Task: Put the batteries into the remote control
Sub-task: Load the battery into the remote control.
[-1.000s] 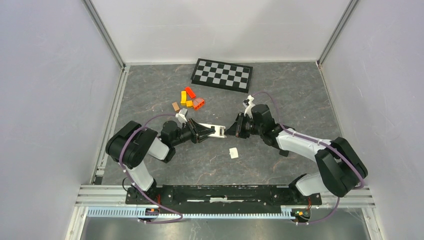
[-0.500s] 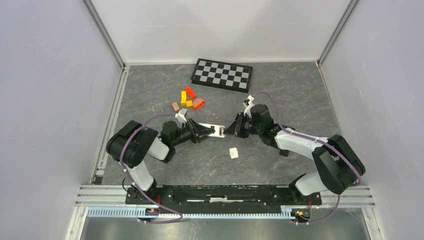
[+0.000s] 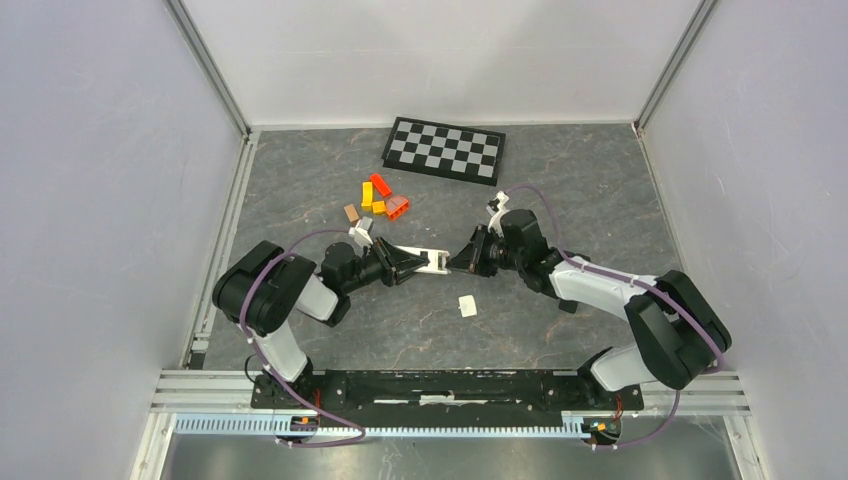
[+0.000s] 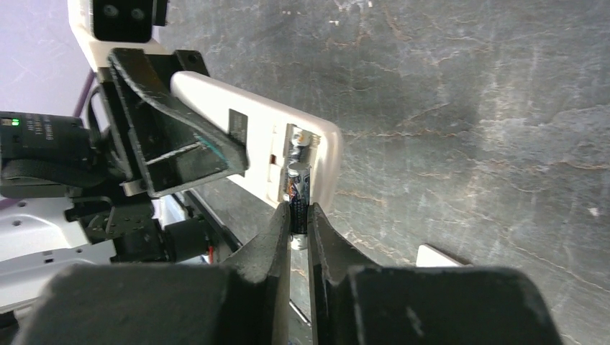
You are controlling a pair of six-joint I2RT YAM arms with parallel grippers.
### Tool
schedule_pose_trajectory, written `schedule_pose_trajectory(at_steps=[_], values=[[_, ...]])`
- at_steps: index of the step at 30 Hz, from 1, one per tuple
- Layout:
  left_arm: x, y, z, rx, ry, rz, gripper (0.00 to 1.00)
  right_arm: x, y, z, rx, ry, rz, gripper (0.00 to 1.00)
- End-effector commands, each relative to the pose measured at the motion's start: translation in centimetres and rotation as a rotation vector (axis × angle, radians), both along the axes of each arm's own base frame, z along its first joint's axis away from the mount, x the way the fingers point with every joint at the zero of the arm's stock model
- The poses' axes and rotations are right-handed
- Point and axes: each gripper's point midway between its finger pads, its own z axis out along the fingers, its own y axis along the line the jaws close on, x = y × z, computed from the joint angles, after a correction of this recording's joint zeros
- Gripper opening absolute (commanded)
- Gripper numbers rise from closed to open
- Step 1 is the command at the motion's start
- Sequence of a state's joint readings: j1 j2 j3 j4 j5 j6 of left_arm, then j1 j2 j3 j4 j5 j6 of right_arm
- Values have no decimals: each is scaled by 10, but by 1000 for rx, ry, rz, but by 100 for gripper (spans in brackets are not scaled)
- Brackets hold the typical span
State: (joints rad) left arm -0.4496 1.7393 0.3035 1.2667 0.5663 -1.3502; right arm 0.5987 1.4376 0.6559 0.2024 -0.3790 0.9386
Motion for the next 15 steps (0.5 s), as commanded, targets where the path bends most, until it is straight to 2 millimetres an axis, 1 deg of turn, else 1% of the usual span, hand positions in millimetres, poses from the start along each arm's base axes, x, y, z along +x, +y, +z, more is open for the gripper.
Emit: schedule_pose_trajectory(at_steps=[1, 5, 10, 15], values=[[0, -1, 6, -3, -59, -2, 2, 0, 14, 31, 99, -58, 14, 13], [-1, -1, 5, 0, -59, -1, 2, 0, 16, 32, 112, -57, 15, 13], [-1, 0, 7, -3, -64, 2, 2, 0, 14, 25, 87, -37, 4, 15], [0, 1, 7, 2, -66, 9, 2, 0, 9, 19, 56, -25, -20, 21]])
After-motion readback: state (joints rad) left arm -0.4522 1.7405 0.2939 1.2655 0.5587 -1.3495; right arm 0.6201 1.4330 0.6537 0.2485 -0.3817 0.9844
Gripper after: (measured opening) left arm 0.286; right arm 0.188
